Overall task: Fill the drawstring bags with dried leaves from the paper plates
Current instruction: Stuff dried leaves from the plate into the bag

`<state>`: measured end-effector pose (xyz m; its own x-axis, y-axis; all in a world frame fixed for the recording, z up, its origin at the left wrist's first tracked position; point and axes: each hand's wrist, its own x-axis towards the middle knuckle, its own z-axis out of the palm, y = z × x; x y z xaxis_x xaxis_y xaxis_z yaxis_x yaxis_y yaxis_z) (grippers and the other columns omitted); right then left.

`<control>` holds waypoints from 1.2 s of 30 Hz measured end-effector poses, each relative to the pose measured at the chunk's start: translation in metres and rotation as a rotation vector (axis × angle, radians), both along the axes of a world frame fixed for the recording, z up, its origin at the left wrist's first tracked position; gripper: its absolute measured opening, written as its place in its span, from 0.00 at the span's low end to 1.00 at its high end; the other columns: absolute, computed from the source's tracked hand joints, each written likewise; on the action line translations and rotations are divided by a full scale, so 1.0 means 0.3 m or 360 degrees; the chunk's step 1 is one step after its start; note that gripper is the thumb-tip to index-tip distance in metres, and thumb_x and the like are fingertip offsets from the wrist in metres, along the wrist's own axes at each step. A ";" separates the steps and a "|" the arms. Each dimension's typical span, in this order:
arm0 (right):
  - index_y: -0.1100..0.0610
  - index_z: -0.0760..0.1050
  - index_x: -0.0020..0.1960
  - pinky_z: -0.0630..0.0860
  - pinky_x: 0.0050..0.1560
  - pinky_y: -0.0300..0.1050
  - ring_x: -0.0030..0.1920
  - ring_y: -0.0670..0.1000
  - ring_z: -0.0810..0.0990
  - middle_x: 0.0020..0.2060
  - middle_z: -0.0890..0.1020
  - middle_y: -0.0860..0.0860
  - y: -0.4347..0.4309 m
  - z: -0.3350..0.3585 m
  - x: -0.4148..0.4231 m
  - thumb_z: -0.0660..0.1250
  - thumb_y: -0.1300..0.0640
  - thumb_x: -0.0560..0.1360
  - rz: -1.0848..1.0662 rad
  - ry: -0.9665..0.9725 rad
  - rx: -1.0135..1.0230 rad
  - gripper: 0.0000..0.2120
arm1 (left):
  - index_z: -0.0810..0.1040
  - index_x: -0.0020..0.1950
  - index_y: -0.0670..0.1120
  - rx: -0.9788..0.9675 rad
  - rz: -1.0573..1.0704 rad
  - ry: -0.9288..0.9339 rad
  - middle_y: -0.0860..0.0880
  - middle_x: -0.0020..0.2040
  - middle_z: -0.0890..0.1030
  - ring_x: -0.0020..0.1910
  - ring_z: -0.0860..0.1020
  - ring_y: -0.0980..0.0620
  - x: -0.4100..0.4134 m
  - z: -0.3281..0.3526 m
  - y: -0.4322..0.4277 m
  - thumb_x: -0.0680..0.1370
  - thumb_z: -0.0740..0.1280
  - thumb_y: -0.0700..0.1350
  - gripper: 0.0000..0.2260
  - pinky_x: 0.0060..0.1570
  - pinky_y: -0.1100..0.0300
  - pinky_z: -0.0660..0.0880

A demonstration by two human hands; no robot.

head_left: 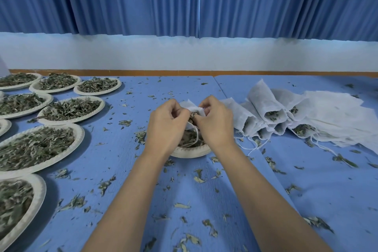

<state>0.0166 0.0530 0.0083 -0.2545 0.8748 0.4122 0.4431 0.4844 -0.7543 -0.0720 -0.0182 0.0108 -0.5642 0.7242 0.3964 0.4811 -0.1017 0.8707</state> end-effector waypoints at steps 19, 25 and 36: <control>0.55 0.81 0.54 0.76 0.48 0.44 0.49 0.51 0.78 0.52 0.81 0.53 0.009 0.044 0.014 0.74 0.60 0.71 0.0386 -0.1102 -0.0160 0.12 | 0.63 0.35 0.47 0.0188 0.0513 -0.0121 0.50 0.30 0.67 0.29 0.66 0.50 -0.104 0.046 -0.022 0.77 0.61 0.41 0.12 0.28 0.61 0.63; 0.58 0.76 0.63 0.74 0.56 0.51 0.58 0.57 0.75 0.58 0.77 0.58 0.026 0.025 -0.020 0.66 0.49 0.76 0.0169 -0.0870 0.0068 0.18 | 0.62 0.35 0.48 0.0285 0.0571 -0.0176 0.52 0.30 0.65 0.23 0.63 0.58 -0.102 0.056 -0.022 0.77 0.60 0.40 0.13 0.25 0.66 0.62; 0.54 0.65 0.72 0.66 0.66 0.53 0.67 0.60 0.66 0.69 0.68 0.57 0.014 -0.032 -0.097 0.58 0.43 0.79 0.0562 -0.1131 -0.0061 0.25 | 0.62 0.36 0.48 0.0462 0.0593 -0.0310 0.51 0.30 0.66 0.28 0.67 0.54 -0.130 0.085 -0.053 0.77 0.59 0.40 0.11 0.44 0.39 0.76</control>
